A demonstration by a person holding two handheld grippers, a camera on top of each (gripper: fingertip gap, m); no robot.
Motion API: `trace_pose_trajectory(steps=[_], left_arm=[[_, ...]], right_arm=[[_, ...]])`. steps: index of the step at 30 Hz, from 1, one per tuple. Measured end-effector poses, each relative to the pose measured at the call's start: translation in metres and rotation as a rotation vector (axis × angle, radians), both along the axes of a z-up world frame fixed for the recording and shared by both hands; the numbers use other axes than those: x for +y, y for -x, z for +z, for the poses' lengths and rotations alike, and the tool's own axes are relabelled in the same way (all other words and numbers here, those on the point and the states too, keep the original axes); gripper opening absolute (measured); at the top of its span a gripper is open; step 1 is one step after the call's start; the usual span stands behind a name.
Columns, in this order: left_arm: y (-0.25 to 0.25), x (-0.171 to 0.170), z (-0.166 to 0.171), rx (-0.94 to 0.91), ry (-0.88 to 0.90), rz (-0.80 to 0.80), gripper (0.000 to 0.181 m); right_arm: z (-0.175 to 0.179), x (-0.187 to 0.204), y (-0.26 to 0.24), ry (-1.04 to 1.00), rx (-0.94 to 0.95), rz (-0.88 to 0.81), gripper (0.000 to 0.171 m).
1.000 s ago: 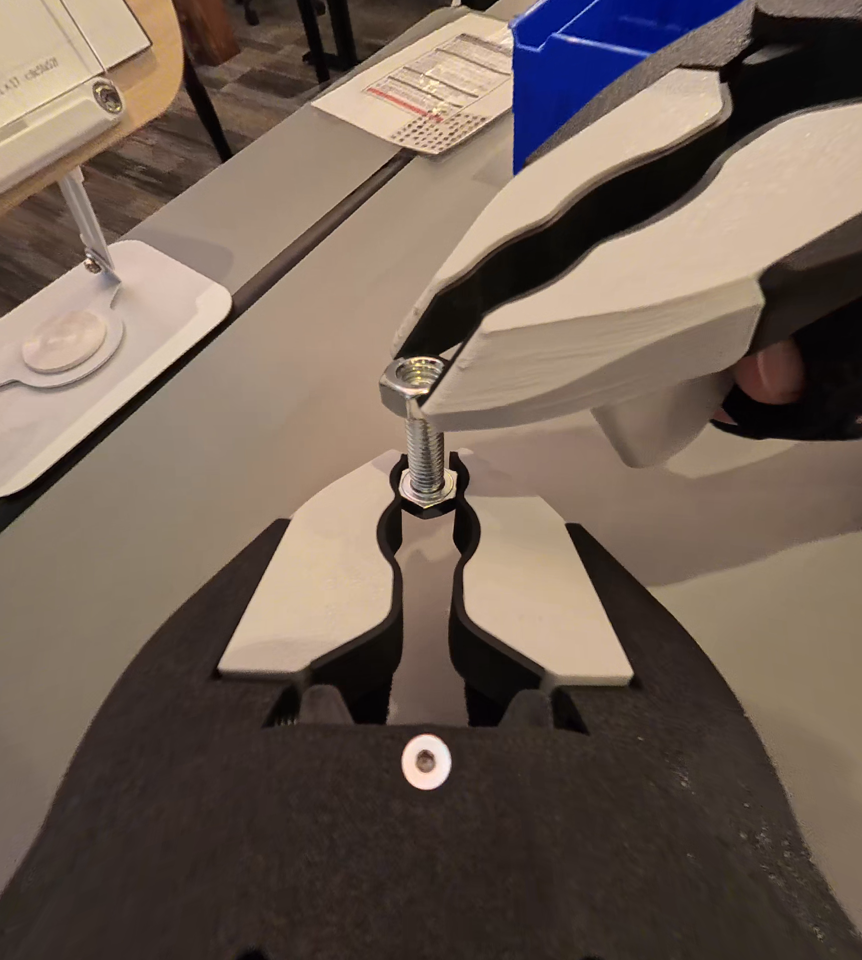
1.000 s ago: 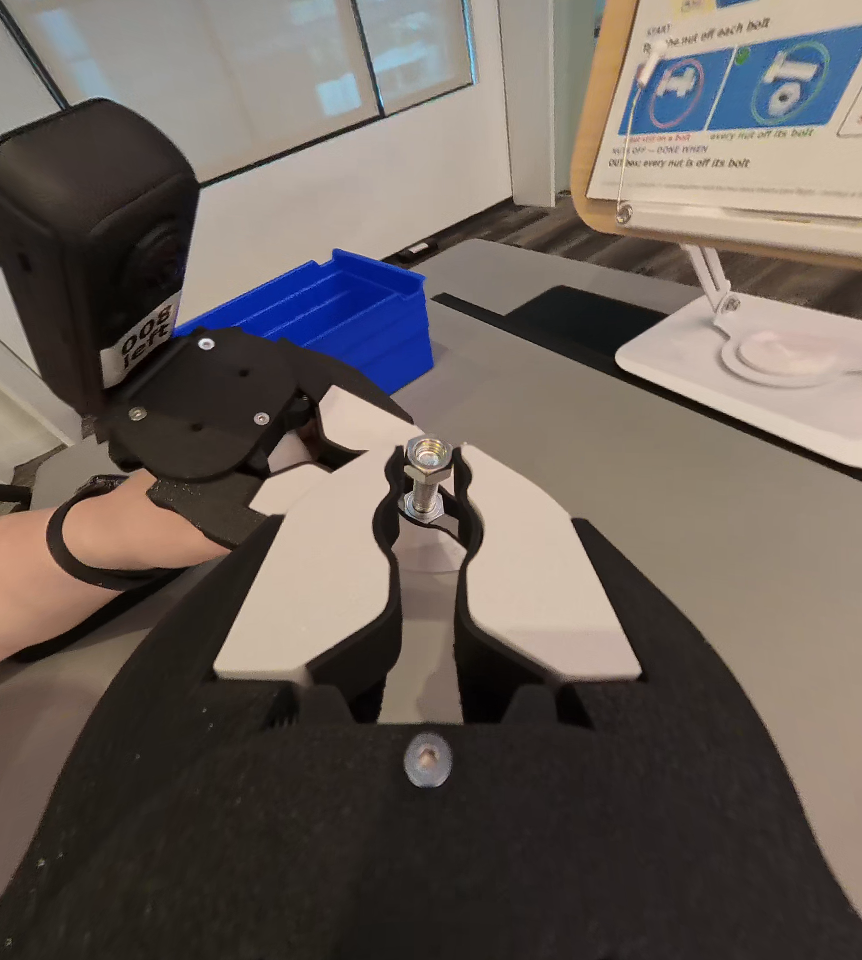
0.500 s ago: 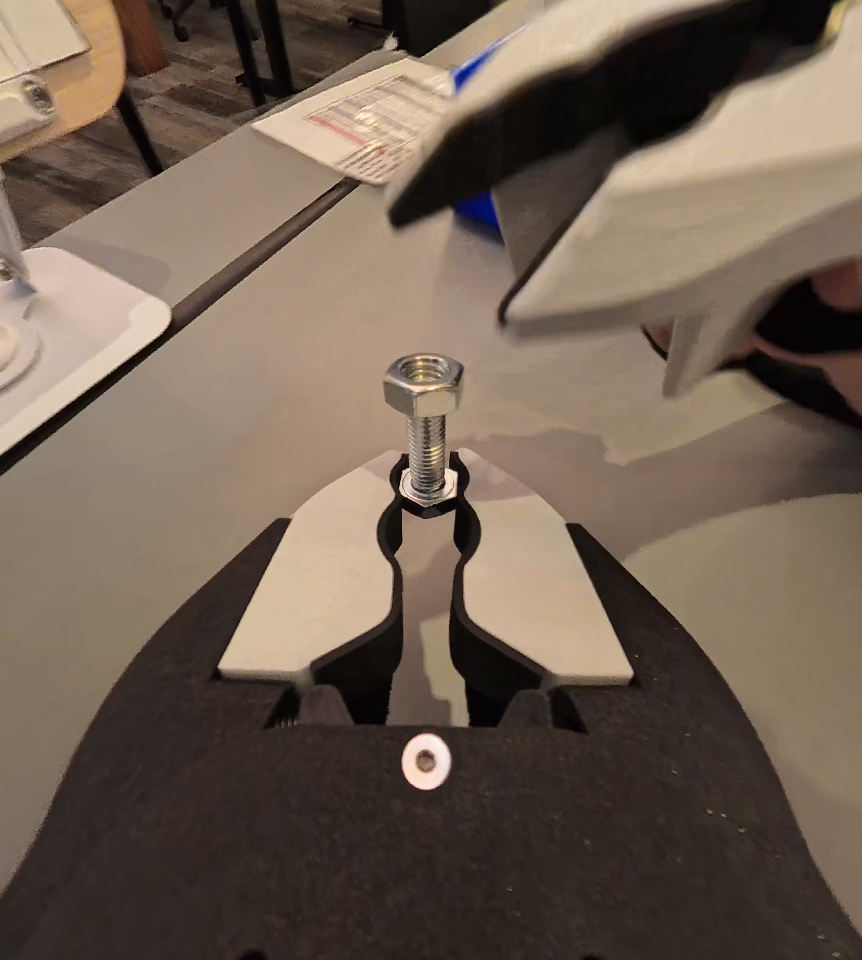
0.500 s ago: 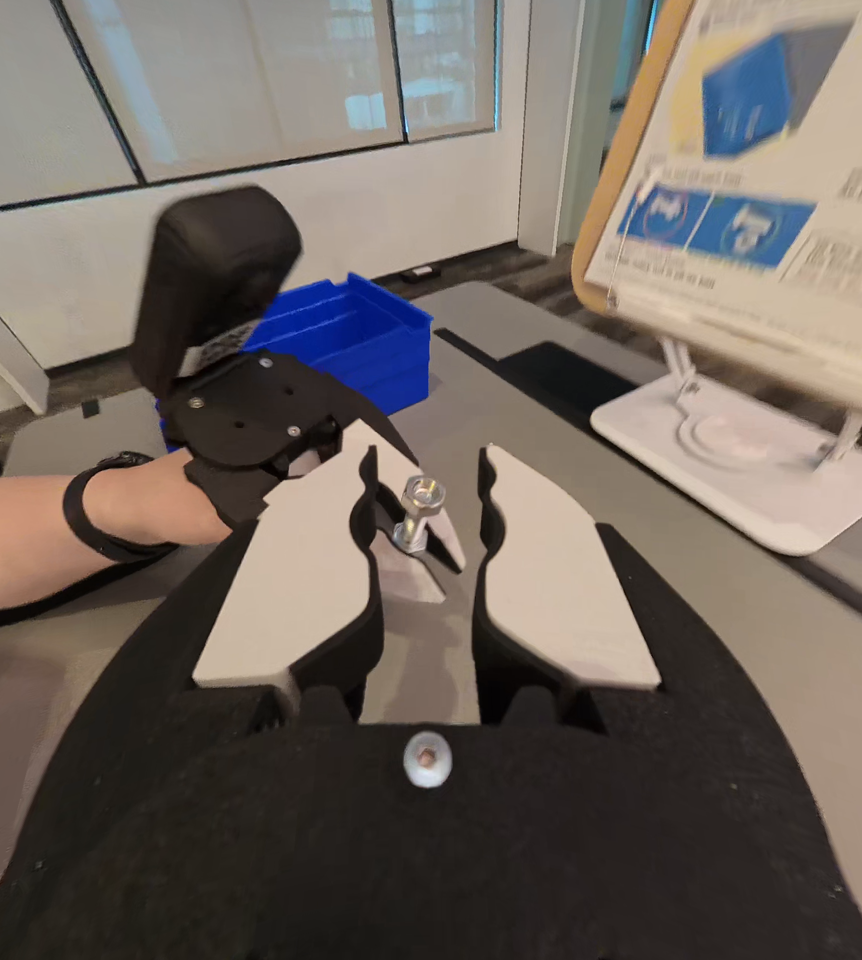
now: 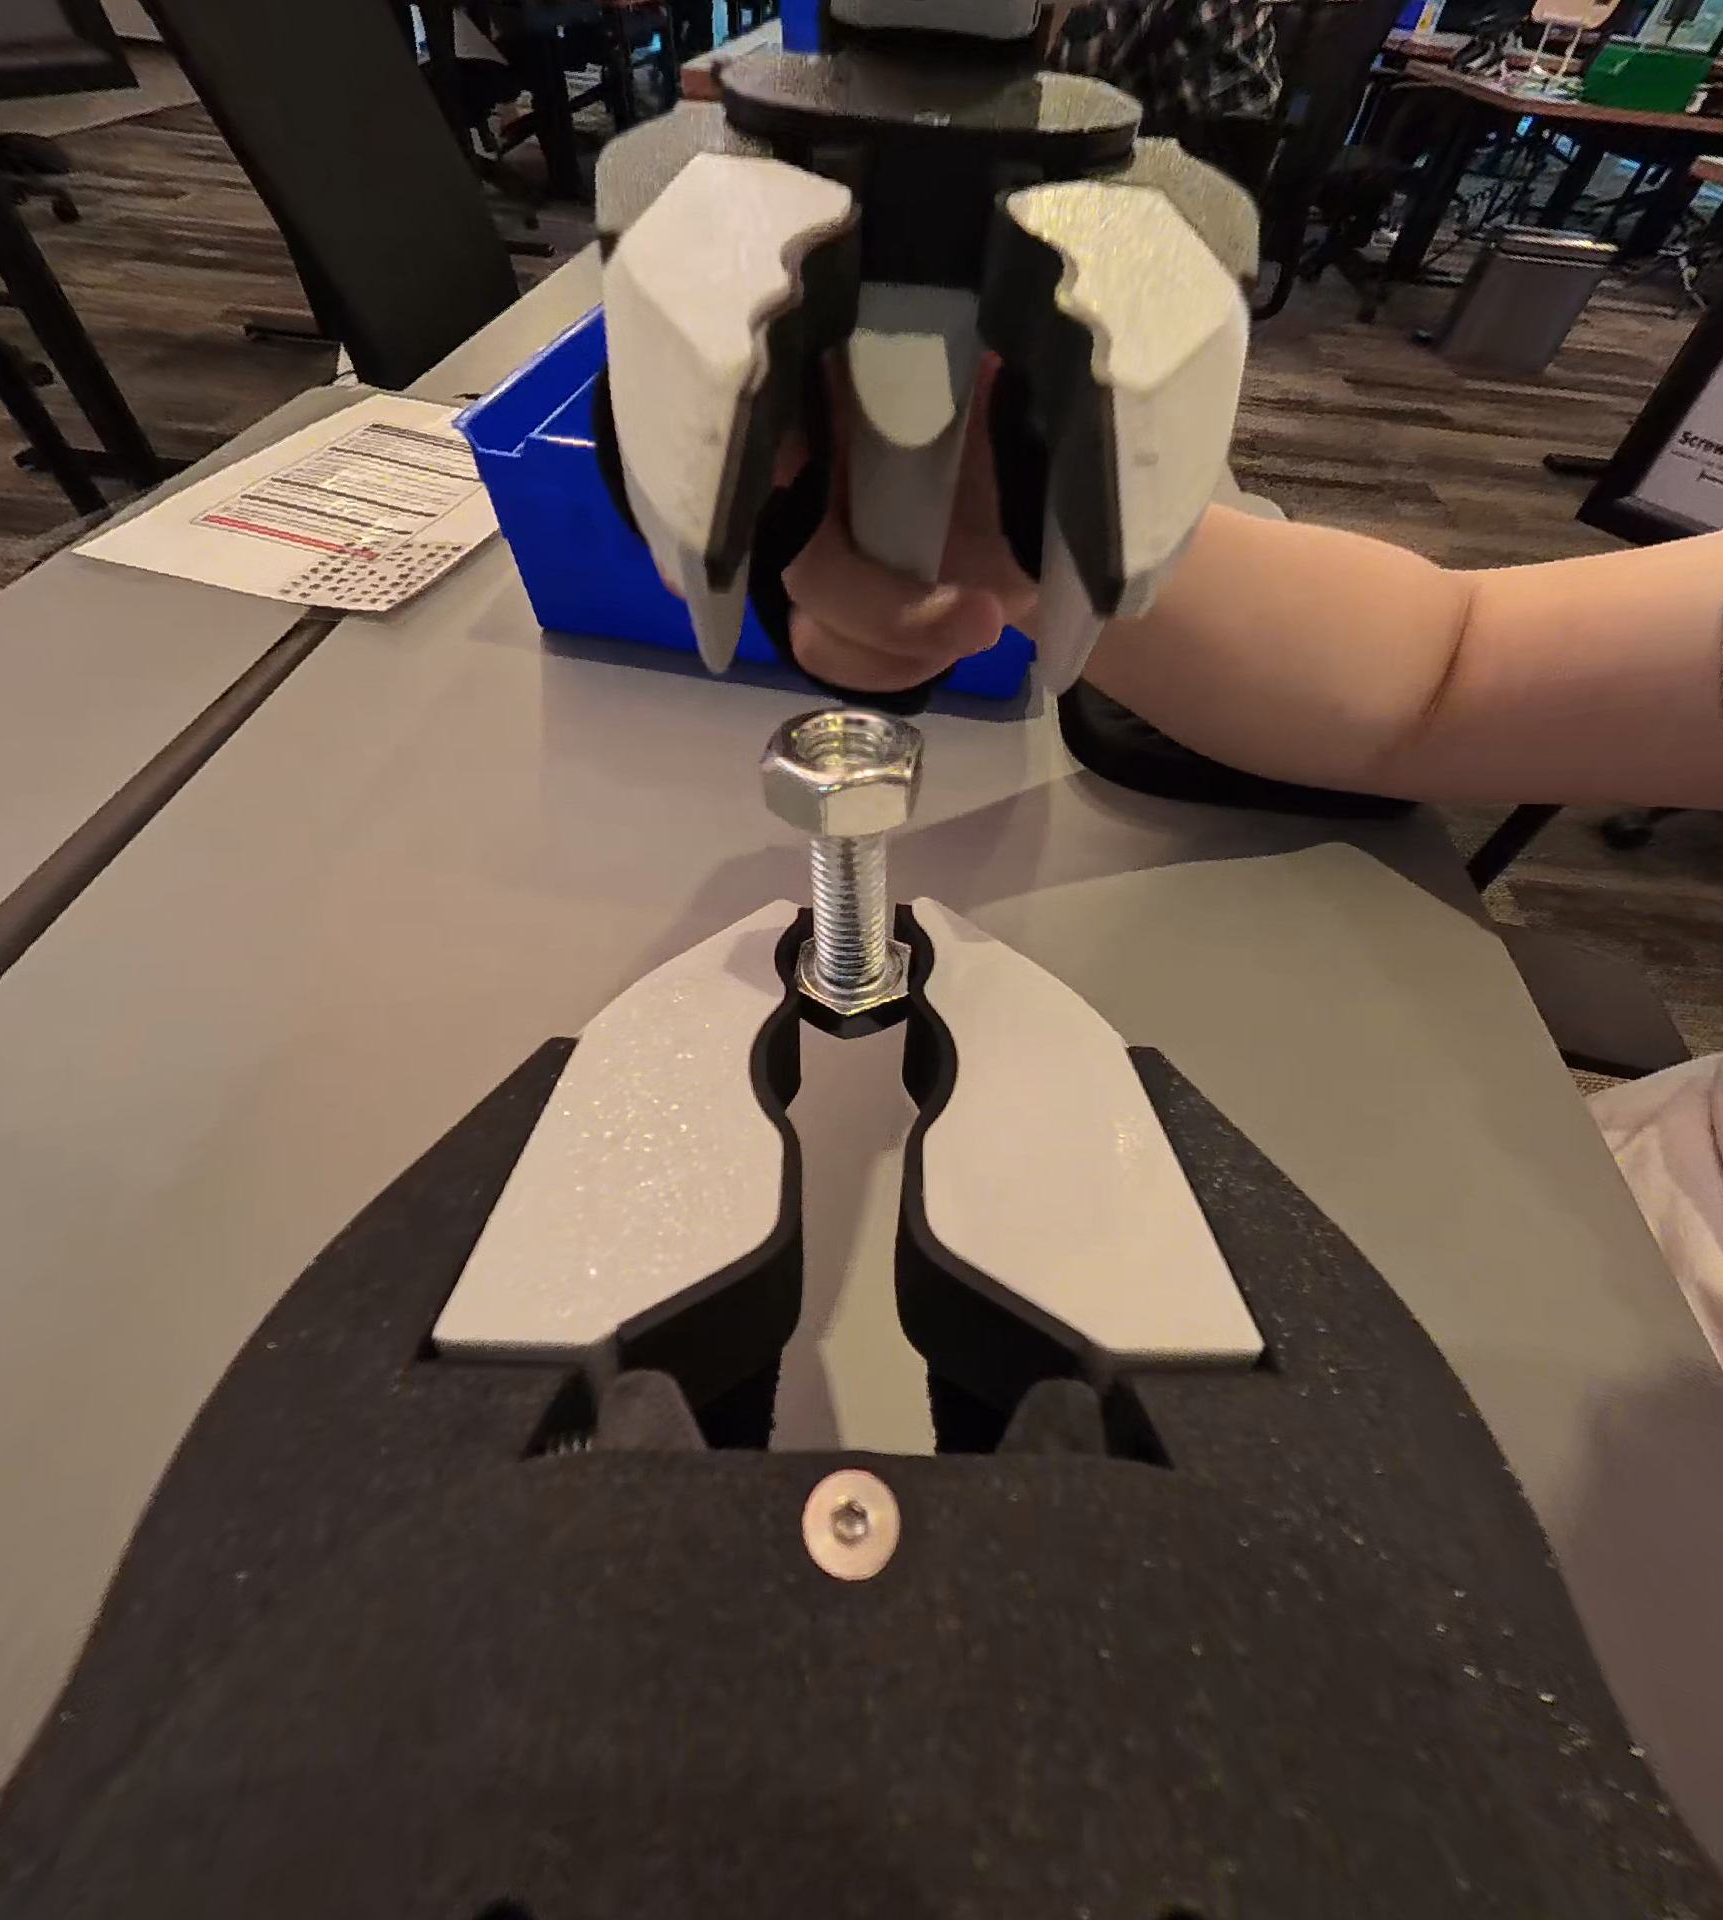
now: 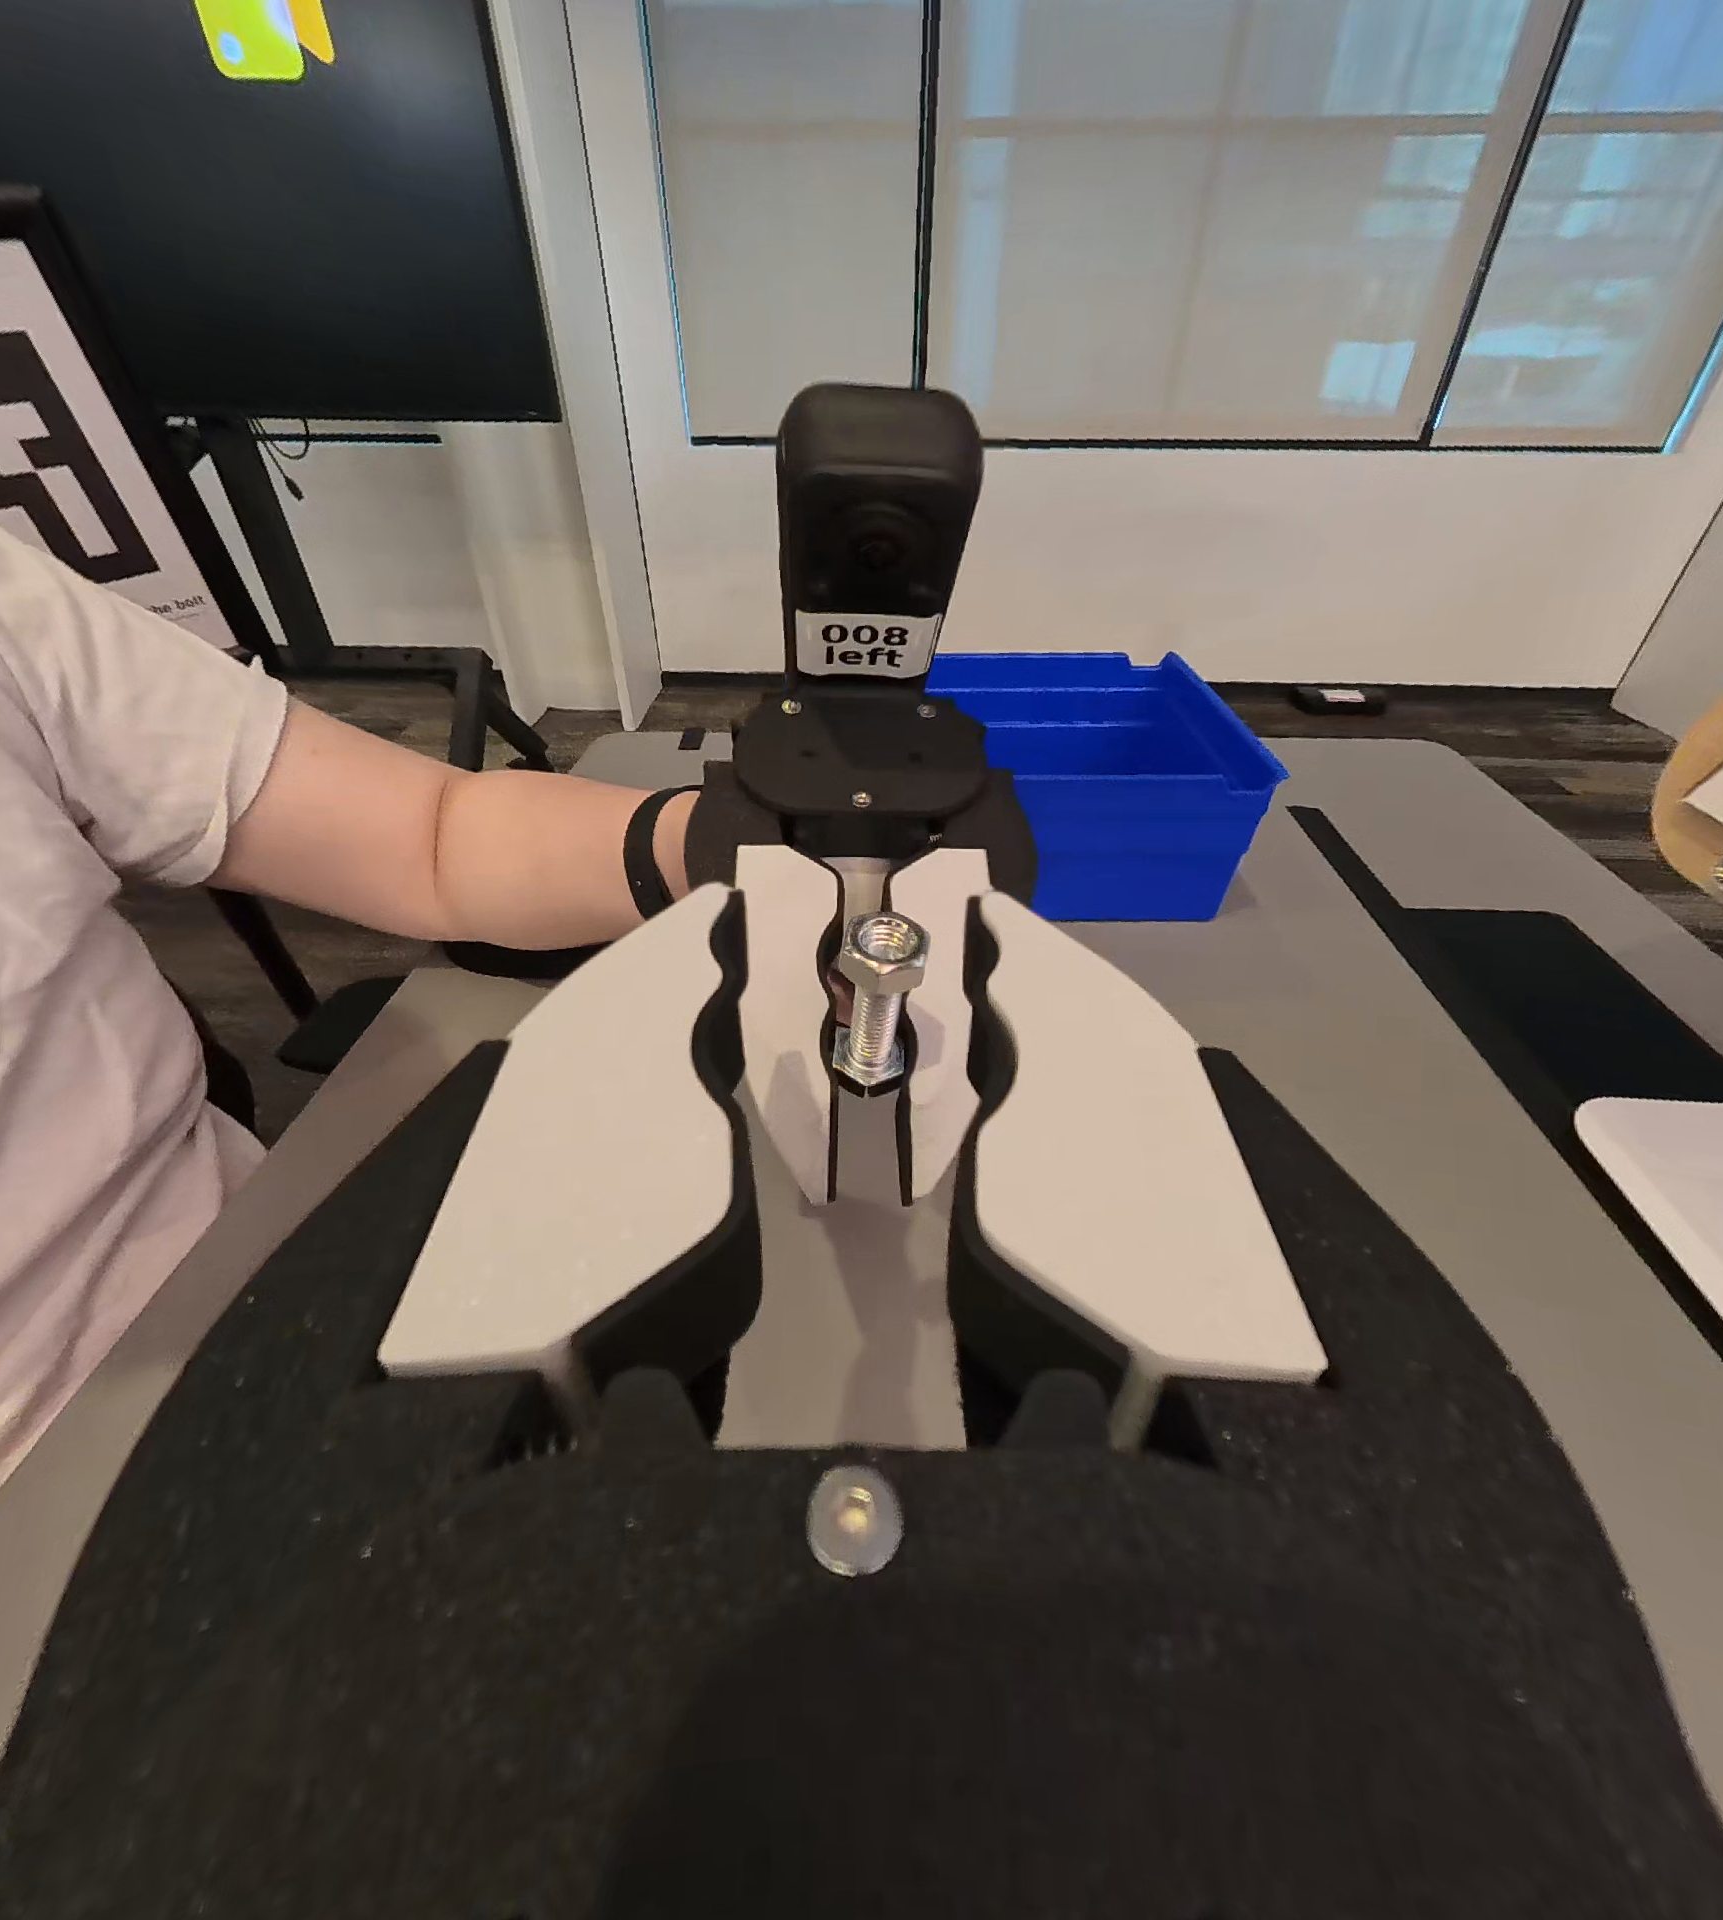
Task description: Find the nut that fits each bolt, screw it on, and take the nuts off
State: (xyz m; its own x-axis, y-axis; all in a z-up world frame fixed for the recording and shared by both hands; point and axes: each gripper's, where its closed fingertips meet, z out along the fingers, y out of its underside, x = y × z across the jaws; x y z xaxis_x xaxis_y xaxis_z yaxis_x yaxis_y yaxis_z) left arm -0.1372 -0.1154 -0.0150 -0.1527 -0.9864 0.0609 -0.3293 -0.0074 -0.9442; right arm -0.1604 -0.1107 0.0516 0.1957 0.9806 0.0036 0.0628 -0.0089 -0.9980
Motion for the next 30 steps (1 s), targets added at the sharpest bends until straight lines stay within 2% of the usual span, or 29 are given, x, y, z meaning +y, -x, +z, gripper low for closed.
trace_pose_trajectory(steps=[7,30], left_arm=[[-0.001,-0.007,0.006,-0.013,-0.002,-0.013,0.014],[0.006,0.007,0.012,-0.016,0.01,0.048,0.015]], right_arm=[[-0.011,-0.006,0.012,-0.021,-0.063,0.022,0.037],[-0.009,-0.003,0.008,-0.062,-0.095,-0.025,0.033]])
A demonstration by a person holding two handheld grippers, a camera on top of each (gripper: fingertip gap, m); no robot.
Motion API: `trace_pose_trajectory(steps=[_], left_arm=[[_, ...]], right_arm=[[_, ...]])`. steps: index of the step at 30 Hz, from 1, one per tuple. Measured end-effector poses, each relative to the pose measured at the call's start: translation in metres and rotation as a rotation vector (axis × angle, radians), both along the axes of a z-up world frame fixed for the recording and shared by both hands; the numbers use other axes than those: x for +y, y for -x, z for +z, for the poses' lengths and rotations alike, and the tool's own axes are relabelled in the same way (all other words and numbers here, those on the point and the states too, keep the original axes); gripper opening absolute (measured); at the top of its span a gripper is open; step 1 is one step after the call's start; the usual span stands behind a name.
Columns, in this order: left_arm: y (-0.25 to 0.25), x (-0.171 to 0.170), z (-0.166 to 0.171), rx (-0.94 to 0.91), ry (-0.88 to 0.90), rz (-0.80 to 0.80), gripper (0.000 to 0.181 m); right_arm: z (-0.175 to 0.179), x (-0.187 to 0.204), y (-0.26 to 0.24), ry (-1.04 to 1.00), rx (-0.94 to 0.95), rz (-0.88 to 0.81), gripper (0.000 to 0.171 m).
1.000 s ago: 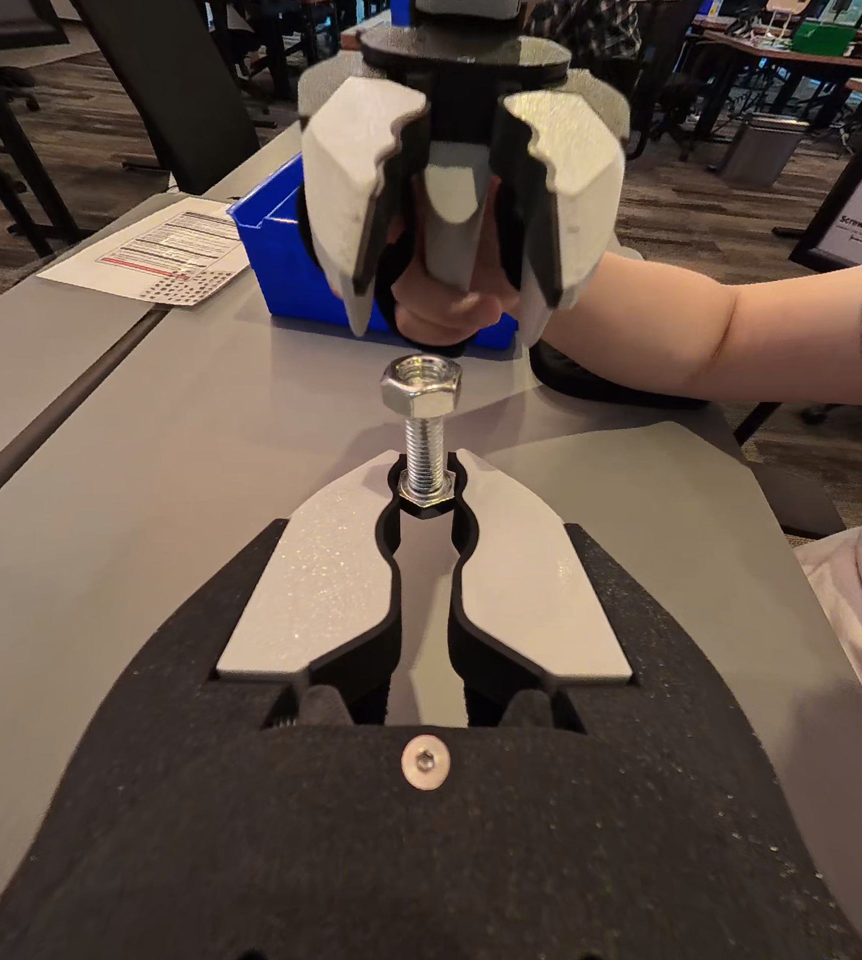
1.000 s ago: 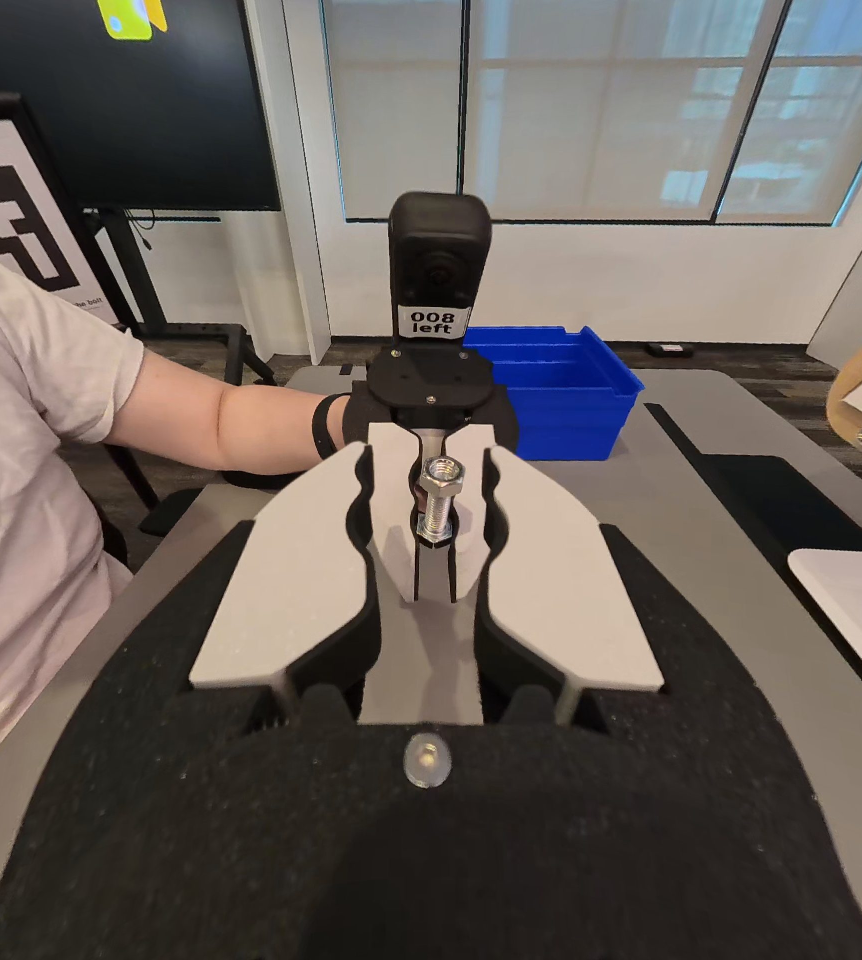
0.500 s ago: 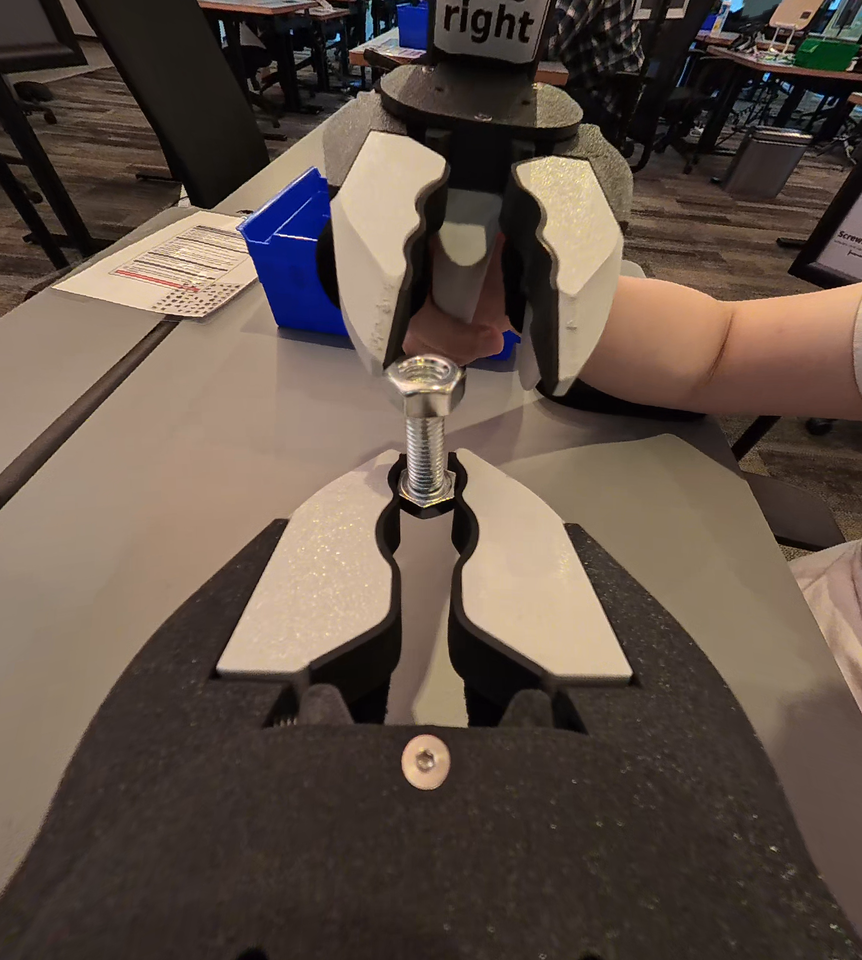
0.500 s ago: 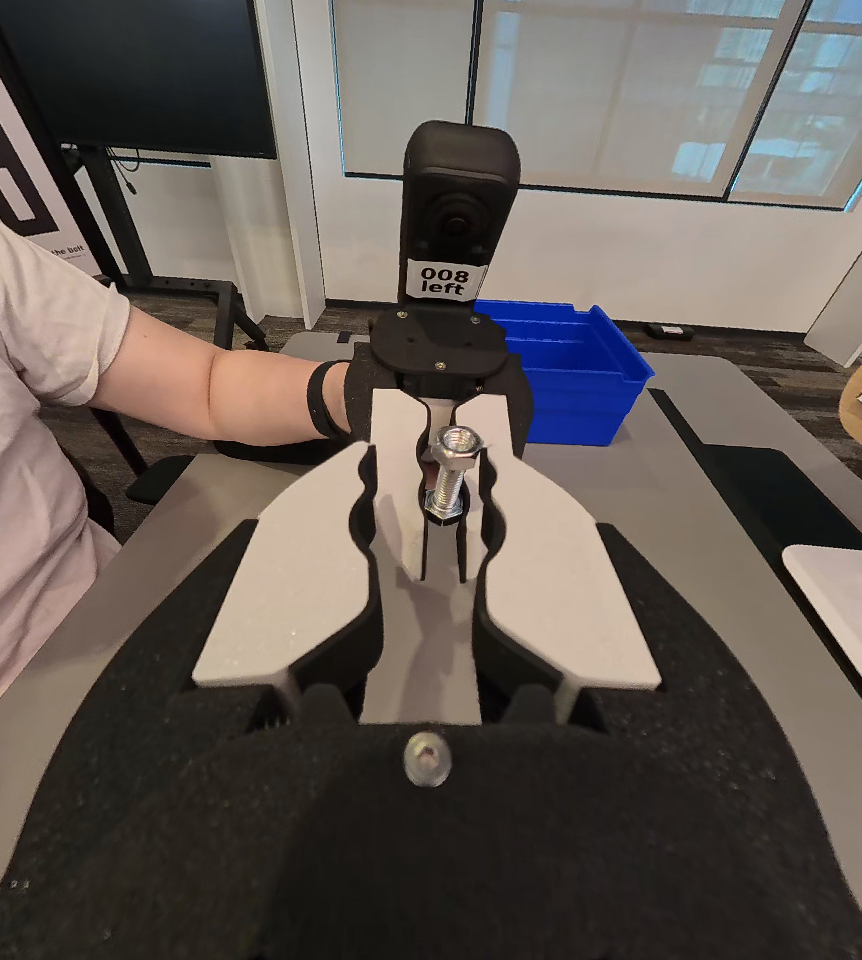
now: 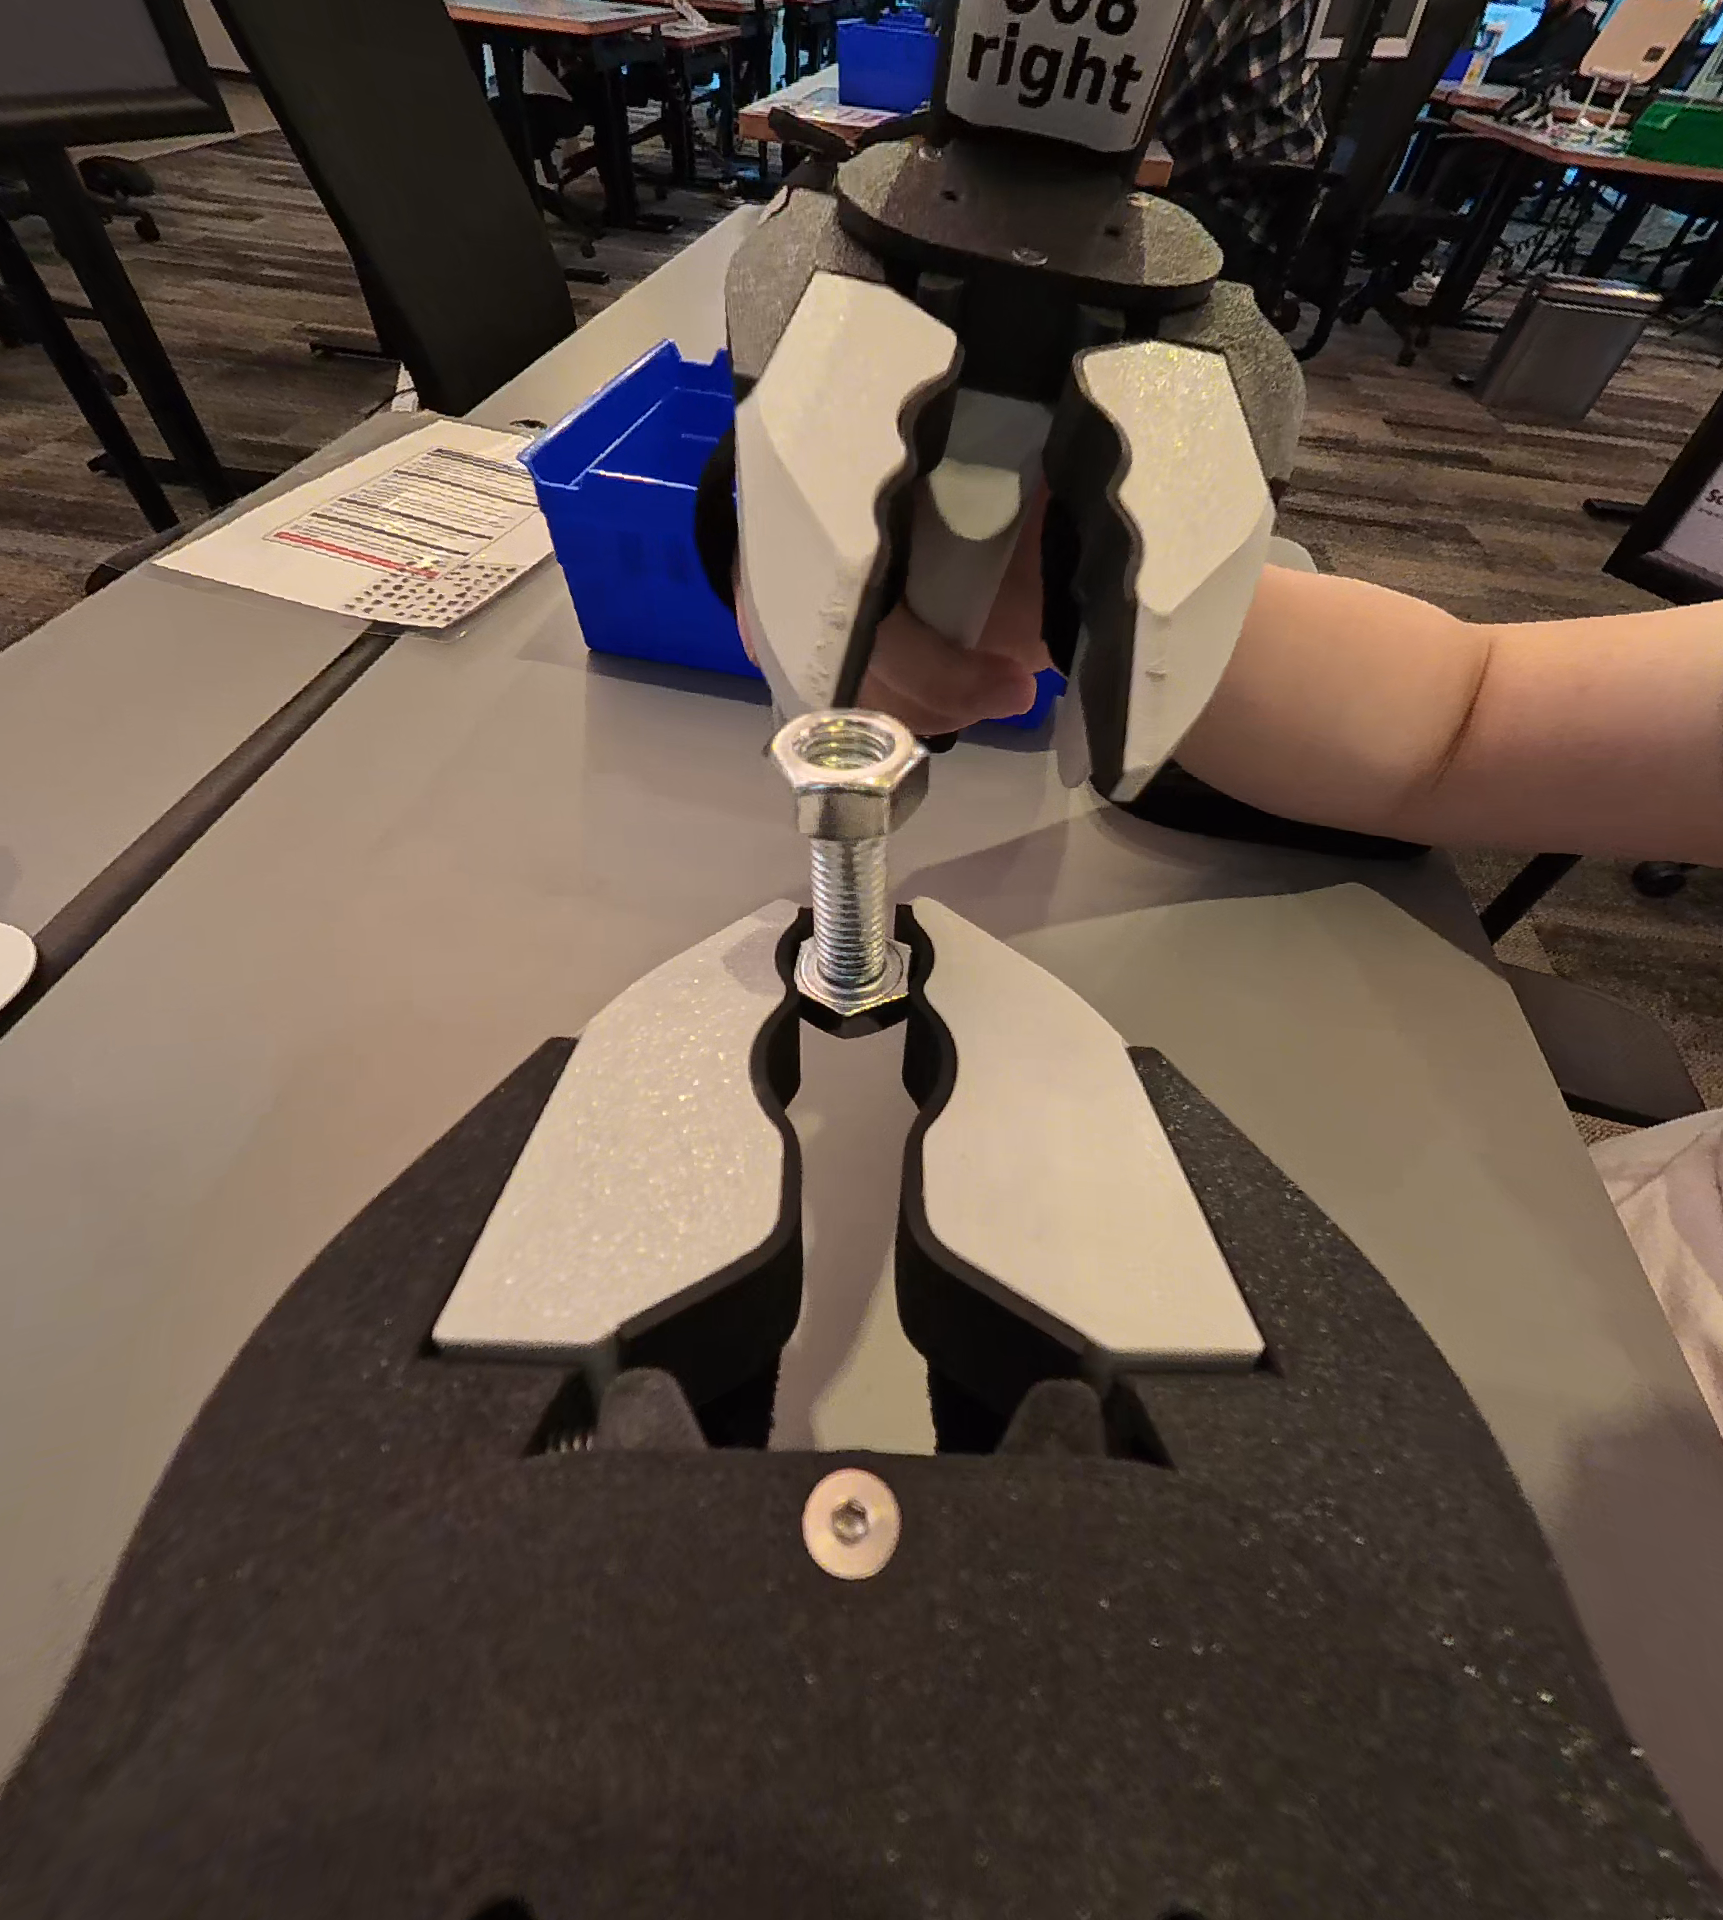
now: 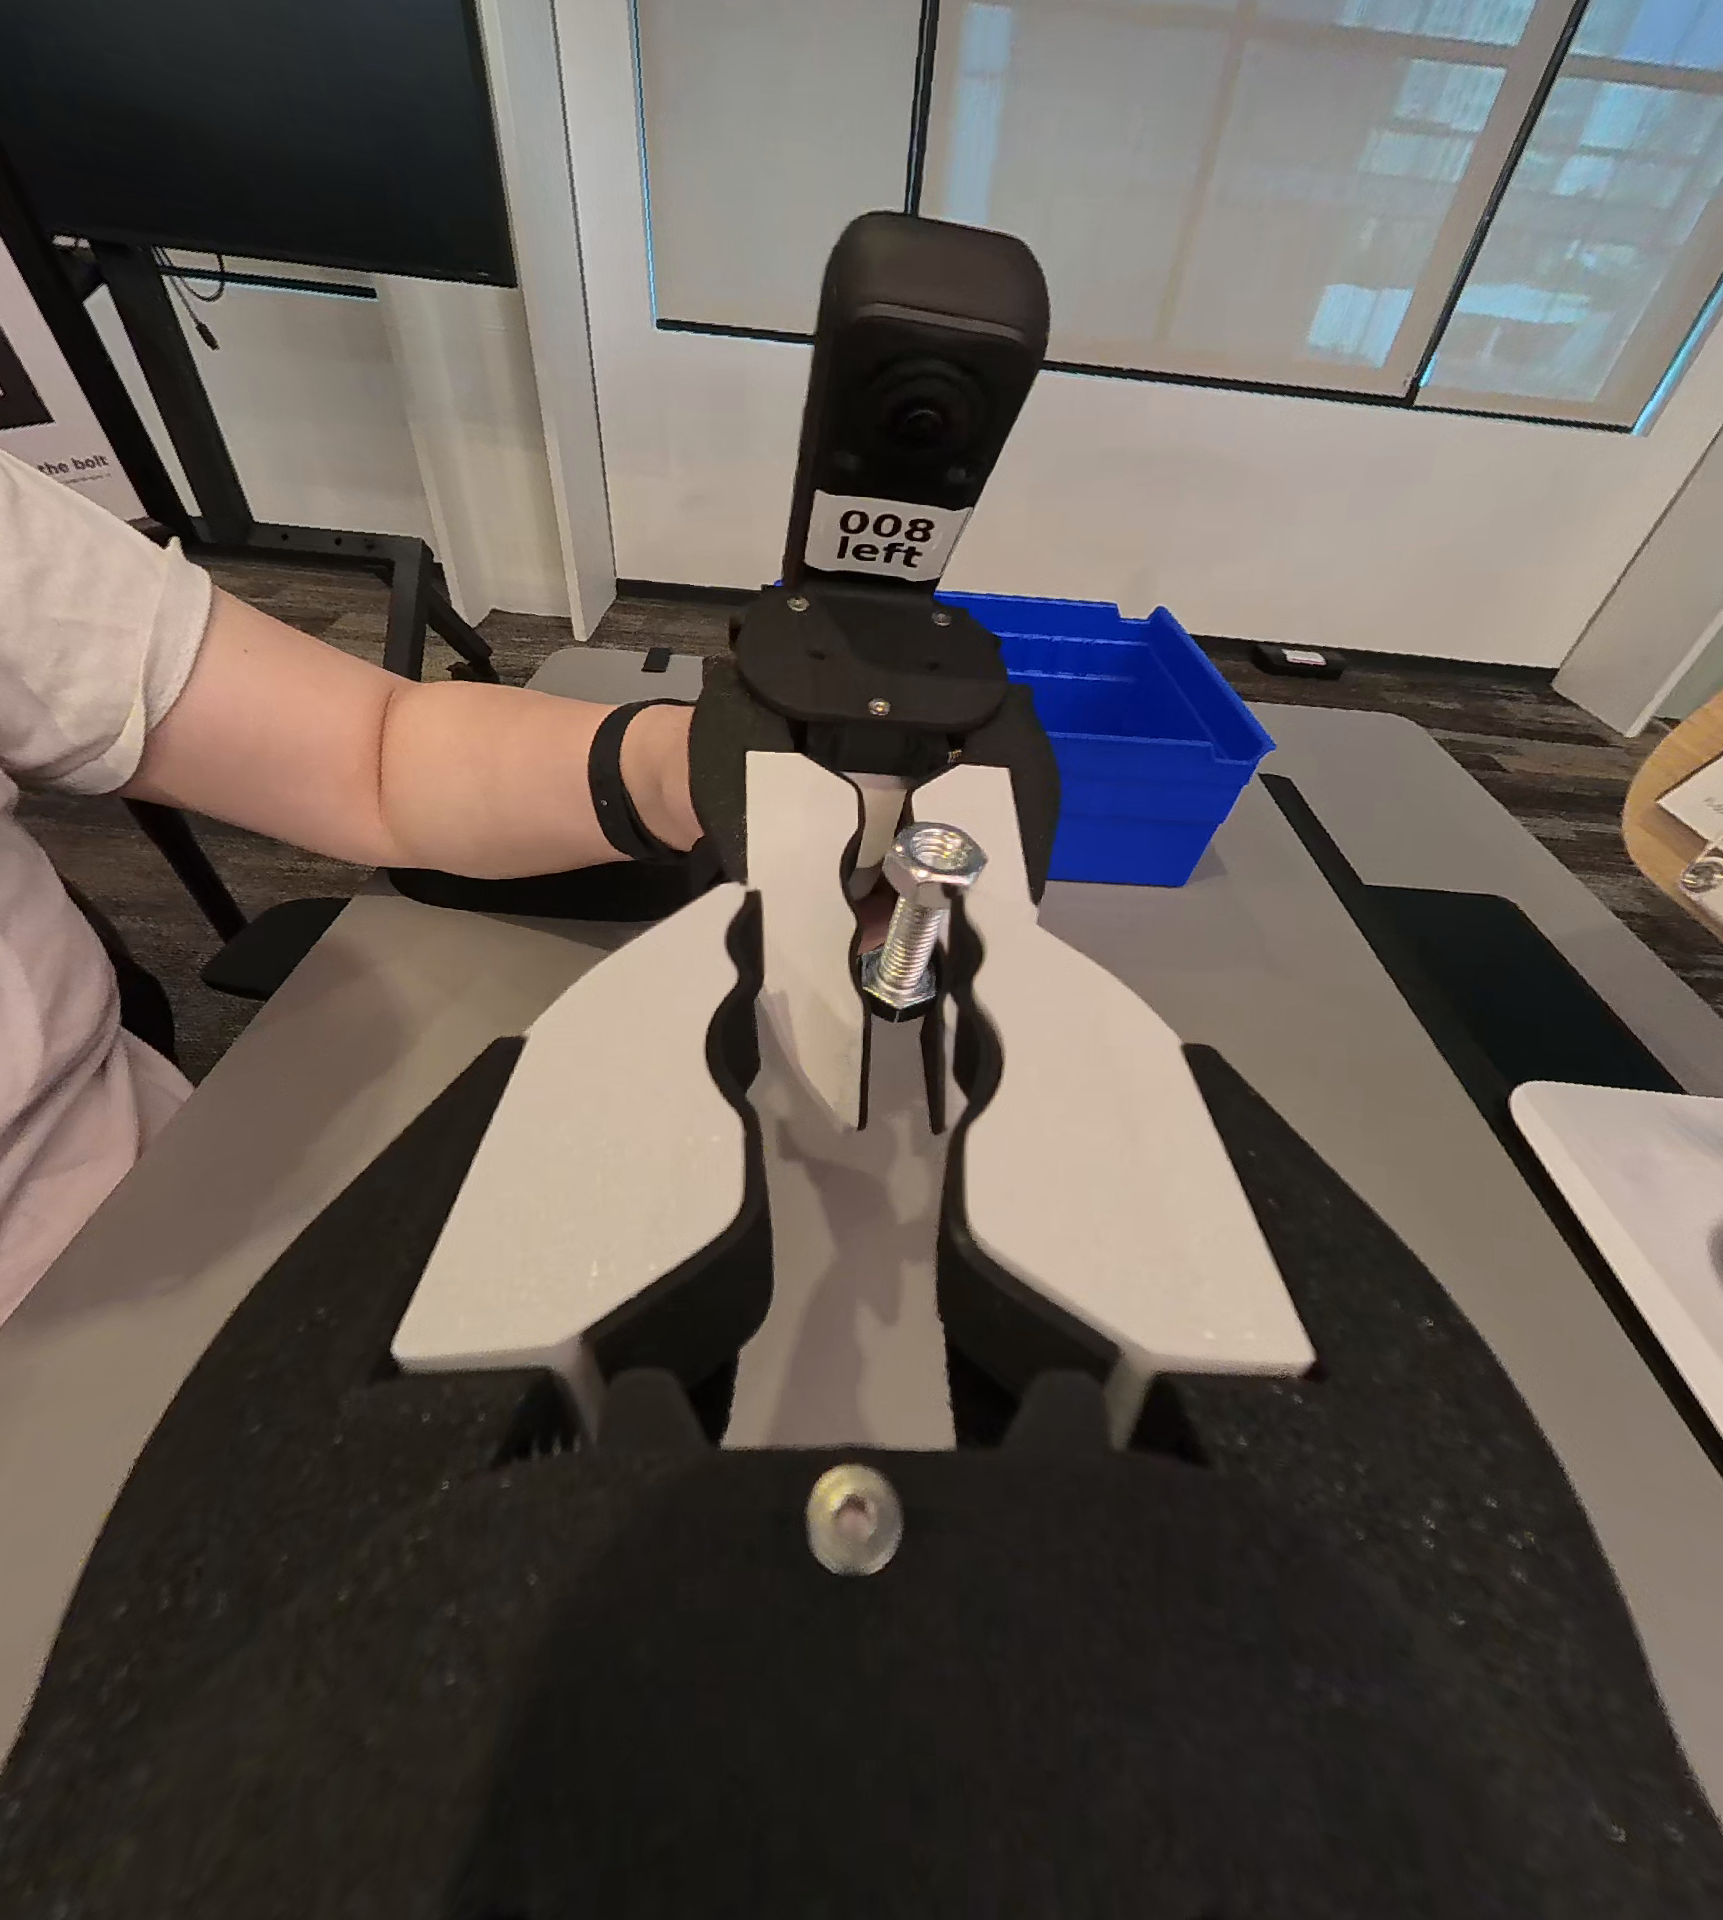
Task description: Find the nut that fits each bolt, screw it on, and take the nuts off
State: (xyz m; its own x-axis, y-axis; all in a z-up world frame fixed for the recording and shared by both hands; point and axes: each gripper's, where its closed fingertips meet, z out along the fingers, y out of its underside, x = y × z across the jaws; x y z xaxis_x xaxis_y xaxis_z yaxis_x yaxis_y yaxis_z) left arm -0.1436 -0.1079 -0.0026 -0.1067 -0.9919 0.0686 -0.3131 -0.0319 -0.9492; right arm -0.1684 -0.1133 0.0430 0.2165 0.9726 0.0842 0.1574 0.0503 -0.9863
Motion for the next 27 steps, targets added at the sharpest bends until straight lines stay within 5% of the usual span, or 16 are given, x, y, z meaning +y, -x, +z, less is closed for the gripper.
trace_pose_trajectory(steps=[27], left_arm=[[-0.0011,-0.0021,0.0019,-0.006,-0.002,-0.001,0.014]], right_arm=[[0.0045,-0.0009,-0.0018,-0.011,0.004,-0.009,0.036]])
